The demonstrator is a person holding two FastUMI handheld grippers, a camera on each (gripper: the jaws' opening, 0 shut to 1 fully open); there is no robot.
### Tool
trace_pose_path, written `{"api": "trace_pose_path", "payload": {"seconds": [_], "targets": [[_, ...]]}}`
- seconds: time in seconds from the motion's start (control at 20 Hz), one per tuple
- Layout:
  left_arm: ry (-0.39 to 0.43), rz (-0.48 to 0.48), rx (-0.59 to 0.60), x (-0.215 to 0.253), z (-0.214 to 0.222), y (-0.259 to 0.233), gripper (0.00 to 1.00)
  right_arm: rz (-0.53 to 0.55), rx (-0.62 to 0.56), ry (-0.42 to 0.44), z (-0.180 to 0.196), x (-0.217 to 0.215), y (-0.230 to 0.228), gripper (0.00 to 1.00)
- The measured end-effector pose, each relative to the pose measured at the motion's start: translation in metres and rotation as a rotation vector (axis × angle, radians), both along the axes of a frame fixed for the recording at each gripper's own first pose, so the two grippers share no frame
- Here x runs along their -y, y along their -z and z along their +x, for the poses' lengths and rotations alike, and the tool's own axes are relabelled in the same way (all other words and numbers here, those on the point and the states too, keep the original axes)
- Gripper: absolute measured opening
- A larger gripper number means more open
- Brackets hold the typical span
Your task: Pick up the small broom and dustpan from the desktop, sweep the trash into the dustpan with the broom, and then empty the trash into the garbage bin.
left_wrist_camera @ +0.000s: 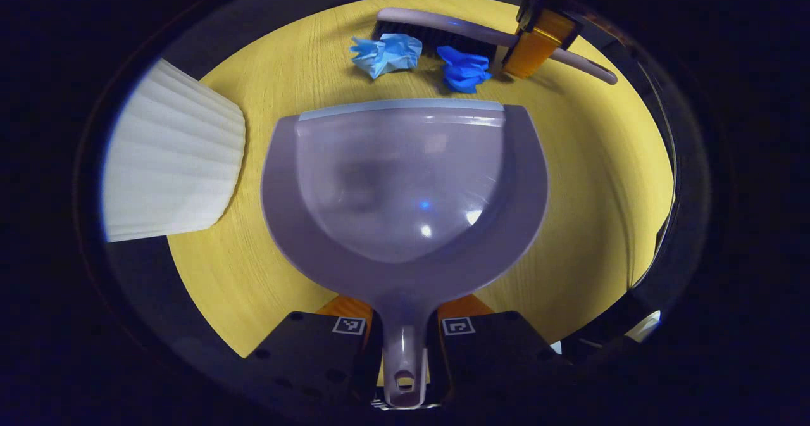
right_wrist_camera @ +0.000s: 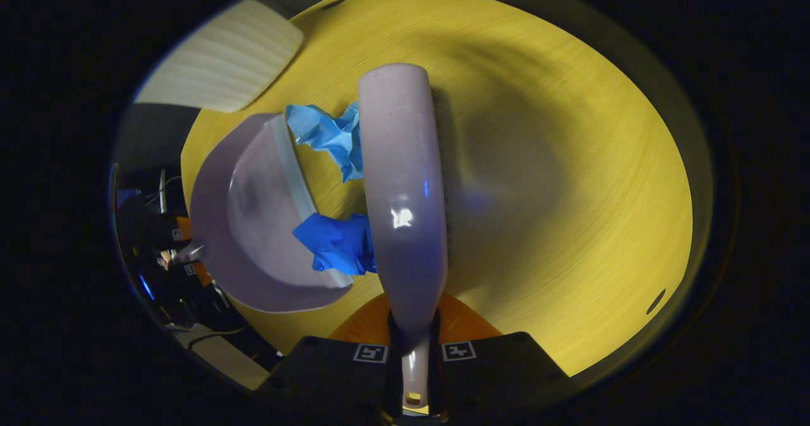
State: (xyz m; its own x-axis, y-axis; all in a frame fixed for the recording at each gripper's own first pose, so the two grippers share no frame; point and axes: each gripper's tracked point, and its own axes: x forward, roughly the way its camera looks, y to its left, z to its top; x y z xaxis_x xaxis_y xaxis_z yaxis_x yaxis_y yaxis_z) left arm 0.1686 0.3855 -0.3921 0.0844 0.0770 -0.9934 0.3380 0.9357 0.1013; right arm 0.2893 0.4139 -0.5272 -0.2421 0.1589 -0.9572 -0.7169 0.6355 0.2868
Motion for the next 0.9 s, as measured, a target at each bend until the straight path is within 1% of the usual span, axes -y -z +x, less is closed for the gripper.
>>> {"api": "trace_pose_path", "payload": {"seconds": [0.1, 0.15, 0.25, 0.3, 0.4, 0.45, 0.5, 0.6, 0.7, 0.8, 0.9], "targets": [[-0.002, -0.010, -0.002, 0.000, -0.001, 0.001, 0.27, 0.001, -0.010, -0.104, 0.014, -0.004, -0.003, 0.16], [0.038, -0.018, 0.000, -0.004, -0.002, -0.001, 0.27, 0.009, -0.014, -0.151, 0.022, -0.004, -0.005, 0.16], [0.050, 0.008, 0.015, -0.012, 0.001, 0.003, 0.27, 0.019, -0.051, -0.194, 0.038, 0.000, -0.011, 0.16], [0.050, 0.008, 0.020, -0.013, 0.000, 0.004, 0.27, 0.039, -0.069, -0.216, 0.034, -0.004, -0.019, 0.16], [0.040, -0.025, 0.041, -0.007, -0.002, 0.005, 0.28, 0.076, -0.099, -0.259, 0.031, -0.002, -0.027, 0.16], [0.039, -0.037, 0.052, -0.008, -0.001, 0.006, 0.28, 0.075, -0.069, -0.277, 0.035, 0.001, -0.027, 0.16], [0.042, -0.044, 0.067, -0.010, 0.000, 0.005, 0.28, 0.082, -0.056, -0.251, 0.040, -0.003, -0.034, 0.16], [0.051, -0.055, 0.088, -0.011, 0.000, 0.005, 0.27, 0.133, -0.007, -0.176, 0.051, -0.010, -0.046, 0.16], [0.038, -0.066, 0.113, -0.012, 0.000, 0.008, 0.28, 0.202, 0.017, -0.076, 0.060, -0.013, -0.064, 0.16], [0.019, -0.076, 0.148, -0.012, -0.004, 0.007, 0.27, 0.249, 0.064, 0.006, 0.063, -0.003, -0.072, 0.16], [0.017, -0.076, 0.187, -0.012, -0.004, 0.006, 0.27, 0.285, 0.111, 0.085, 0.068, 0.011, -0.071, 0.16]]}}
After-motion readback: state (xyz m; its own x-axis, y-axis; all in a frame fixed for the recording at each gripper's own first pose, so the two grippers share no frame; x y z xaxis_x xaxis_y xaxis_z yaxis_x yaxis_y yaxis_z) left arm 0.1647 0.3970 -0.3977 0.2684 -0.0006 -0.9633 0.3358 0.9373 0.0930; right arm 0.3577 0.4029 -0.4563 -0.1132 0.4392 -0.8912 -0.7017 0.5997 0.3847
